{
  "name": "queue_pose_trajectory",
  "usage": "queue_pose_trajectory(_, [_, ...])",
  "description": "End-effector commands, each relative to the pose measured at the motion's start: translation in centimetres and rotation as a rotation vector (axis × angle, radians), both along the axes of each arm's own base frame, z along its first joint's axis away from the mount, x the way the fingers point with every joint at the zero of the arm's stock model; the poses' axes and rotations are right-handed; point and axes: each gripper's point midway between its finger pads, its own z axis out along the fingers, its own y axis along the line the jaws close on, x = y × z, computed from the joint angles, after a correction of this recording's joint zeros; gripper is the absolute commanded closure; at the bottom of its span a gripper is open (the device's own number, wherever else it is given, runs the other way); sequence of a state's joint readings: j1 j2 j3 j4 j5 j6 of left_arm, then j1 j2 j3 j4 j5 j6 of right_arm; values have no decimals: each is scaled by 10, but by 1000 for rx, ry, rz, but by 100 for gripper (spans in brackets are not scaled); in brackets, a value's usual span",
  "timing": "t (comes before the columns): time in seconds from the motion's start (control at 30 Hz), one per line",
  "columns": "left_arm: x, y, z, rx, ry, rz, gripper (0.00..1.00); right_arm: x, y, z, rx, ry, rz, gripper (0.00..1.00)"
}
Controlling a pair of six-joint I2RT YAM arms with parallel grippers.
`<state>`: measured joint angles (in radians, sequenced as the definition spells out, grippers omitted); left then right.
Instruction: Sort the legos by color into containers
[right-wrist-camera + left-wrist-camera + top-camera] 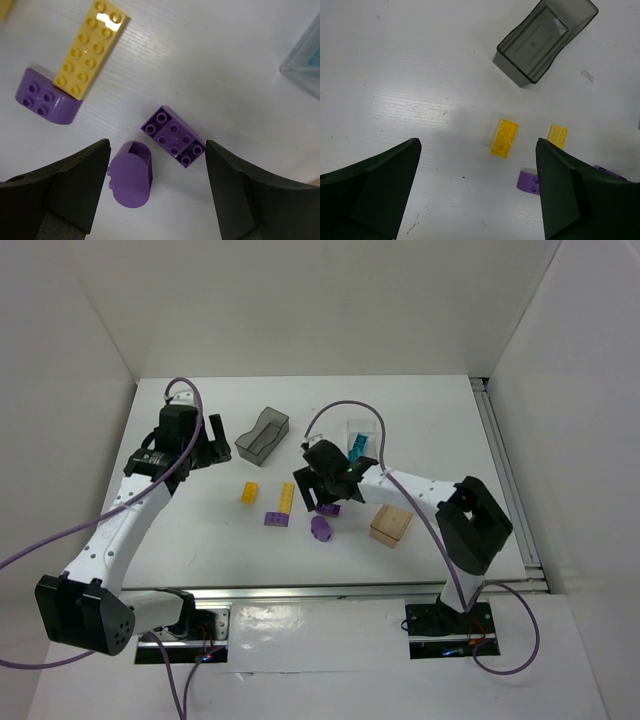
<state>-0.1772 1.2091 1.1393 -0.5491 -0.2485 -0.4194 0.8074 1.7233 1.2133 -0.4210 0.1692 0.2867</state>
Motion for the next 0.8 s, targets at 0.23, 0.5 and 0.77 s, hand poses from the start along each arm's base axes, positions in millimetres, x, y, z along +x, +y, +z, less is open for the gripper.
queue_pose_trajectory(0.23, [6,-1,13,0,-33,-15,1,-14,-8,-46,-137,97,90,15])
queue_pose_trajectory(0.5, [6,-1,13,0,-33,-15,1,-11,-19,-65,-187,107,64,22])
queue_pose_trajectory(0.77, [4,3,12,19,-34,-6,1,-2,-28,-64,-103,116,9,53])
